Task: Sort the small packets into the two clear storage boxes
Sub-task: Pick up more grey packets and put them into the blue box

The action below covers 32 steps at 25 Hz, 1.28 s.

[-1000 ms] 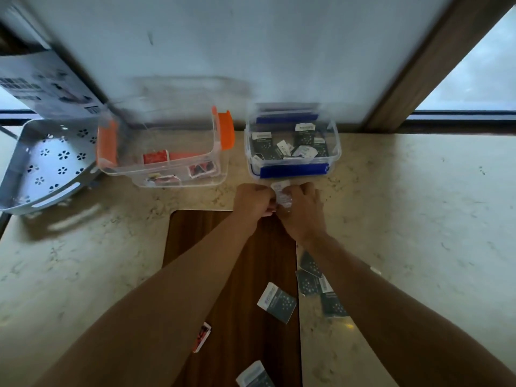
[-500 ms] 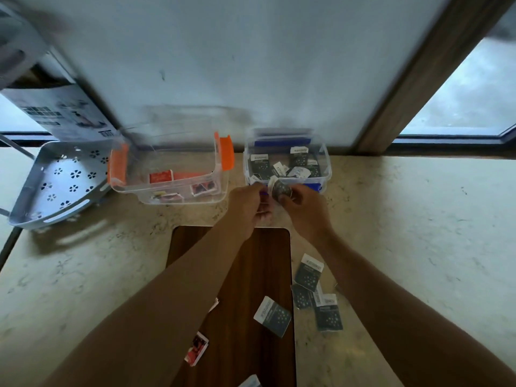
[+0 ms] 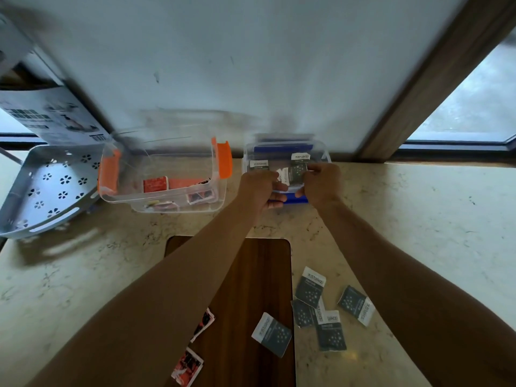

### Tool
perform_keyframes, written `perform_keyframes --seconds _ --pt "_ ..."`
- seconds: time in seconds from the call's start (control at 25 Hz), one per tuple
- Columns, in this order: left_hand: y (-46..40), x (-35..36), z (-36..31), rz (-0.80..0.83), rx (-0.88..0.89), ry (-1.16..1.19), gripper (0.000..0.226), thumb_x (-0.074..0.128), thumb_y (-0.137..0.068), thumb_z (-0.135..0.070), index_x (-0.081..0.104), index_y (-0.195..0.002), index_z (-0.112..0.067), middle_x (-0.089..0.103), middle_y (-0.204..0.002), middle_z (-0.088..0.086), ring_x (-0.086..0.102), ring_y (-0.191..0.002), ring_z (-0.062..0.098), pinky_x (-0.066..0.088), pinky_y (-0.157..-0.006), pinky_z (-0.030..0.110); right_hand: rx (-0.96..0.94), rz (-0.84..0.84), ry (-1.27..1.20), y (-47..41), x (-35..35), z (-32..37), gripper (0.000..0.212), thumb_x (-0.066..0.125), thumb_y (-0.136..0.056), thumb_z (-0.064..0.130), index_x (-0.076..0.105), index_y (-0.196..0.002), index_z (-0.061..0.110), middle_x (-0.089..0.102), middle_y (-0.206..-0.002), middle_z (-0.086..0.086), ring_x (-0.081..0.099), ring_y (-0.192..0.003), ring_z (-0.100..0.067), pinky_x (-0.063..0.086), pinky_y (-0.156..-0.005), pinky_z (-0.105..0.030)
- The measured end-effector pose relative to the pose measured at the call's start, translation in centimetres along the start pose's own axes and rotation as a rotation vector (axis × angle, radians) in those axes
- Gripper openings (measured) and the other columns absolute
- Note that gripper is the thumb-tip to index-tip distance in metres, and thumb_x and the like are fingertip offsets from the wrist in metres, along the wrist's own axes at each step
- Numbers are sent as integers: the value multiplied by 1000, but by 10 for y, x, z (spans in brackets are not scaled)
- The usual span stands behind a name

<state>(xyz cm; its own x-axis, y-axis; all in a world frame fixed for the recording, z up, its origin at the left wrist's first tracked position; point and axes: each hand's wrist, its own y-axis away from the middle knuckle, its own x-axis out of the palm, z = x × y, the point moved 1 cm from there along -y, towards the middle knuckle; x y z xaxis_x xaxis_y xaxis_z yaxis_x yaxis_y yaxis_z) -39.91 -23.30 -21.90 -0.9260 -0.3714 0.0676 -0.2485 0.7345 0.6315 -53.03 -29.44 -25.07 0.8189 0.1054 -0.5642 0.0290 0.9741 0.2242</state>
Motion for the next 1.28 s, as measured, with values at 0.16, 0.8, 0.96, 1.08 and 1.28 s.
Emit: perform_keyframes --seconds 0.16,0.8,0.96,1.08,1.28 --pt "2 -3 7 2 -3 -5 23 47 -102 -13 64 -116 -4 72 -86 12 65 -63 22 58 -69 38 82 53 25 -2 -5 -4 11 61 -93 8 67 -103 8 73 -91 -8 75 -75 -26 61 -78 -46" --pt "104 -13 99 13 -175 -209 19 55 -98 -17 68 -106 -5 73 -83 11 69 -74 24 59 -68 37 -128 142 139 172 -39 -93 16 65 -90 6 71 -102 15 70 -99 -1 65 -88 -16 54 -78 -25" --pt "135 -27 146 22 -247 -192 17 56 -97 -16 67 -105 -5 70 -80 11 65 -67 23 56 -63 35 -142 219 220 223 -41 -114 10 67 -89 10 70 -97 16 63 -93 2 63 -87 -17 50 -74 -27" --pt "161 -42 174 -28 -312 -179 16 55 -97 -16 64 -105 -5 67 -84 12 64 -70 23 55 -68 37 -182 375 284 279 -30 -118 5 67 -90 21 70 -94 20 67 -93 3 63 -83 -14 49 -70 -27" --pt "216 -74 217 -98 -293 -233 18 52 -100 -17 63 -101 -4 68 -81 11 64 -68 24 56 -67 36 -131 476 496 356 1 -128 26 67 -89 41 65 -105 20 65 -104 0 63 -90 -19 53 -76 -33"
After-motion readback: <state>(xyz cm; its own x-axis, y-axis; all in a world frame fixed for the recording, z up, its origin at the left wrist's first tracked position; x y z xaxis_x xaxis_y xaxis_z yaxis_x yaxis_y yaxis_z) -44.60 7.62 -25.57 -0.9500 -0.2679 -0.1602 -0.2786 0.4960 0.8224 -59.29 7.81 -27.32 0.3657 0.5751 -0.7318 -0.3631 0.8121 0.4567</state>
